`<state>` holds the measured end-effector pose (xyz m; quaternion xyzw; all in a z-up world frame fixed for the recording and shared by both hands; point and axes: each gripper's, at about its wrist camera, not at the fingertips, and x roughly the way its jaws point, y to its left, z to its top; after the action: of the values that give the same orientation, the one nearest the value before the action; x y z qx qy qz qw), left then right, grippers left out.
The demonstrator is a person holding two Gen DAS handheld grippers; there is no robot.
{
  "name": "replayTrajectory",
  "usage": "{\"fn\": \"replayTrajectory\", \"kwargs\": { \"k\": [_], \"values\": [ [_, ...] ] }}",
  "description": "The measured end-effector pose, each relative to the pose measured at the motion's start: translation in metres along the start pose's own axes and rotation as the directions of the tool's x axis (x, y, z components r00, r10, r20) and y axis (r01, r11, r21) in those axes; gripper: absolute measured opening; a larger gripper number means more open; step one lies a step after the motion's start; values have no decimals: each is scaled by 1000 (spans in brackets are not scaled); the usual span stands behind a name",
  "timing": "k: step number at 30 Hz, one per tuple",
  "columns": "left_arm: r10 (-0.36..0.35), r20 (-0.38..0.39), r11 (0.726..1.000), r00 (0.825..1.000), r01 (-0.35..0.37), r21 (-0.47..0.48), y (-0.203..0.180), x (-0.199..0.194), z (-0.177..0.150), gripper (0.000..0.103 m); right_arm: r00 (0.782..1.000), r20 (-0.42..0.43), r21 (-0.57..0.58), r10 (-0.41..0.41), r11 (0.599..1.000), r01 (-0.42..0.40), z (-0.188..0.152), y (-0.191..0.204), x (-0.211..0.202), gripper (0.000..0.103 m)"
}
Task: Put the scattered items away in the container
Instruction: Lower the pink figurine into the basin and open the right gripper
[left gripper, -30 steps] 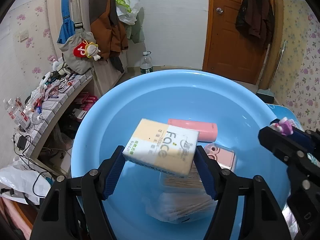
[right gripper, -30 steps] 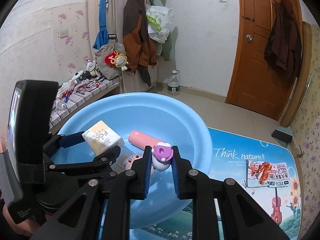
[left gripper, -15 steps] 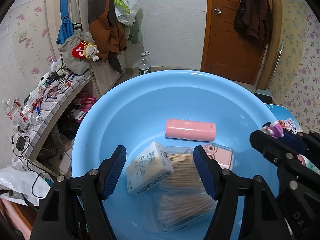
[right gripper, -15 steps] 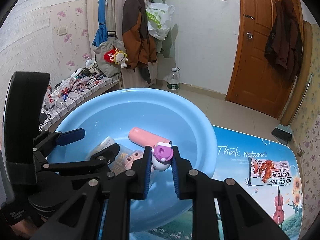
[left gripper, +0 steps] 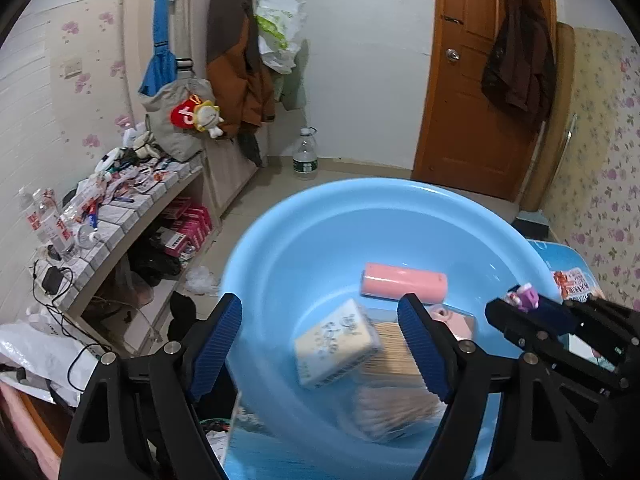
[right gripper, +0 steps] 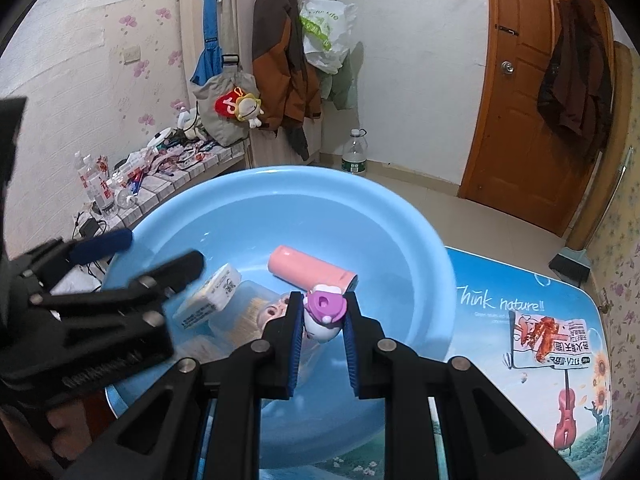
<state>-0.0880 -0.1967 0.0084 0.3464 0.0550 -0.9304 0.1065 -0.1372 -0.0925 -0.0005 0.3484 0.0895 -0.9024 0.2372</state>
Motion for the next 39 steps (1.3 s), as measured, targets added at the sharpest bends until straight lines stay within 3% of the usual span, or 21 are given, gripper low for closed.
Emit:
{"fn": "replayTrajectory", "kwargs": {
  "k": [19,24,39],
  "values": [
    [14,11,999,1000,-14,-32,17,-10,-2,84,997,-73,-54,-25,998,21,-1,19,27,20],
    [14,6,999,1000,-13,-36,18,-11,-3,84,997,-74,-65,-37,997,32,0,21,28,31],
    [19,16,999,1000,-19,-37,17,-21,-2,84,997,-55,-57,-53,997,50,2,14,12,34]
  ]
}}
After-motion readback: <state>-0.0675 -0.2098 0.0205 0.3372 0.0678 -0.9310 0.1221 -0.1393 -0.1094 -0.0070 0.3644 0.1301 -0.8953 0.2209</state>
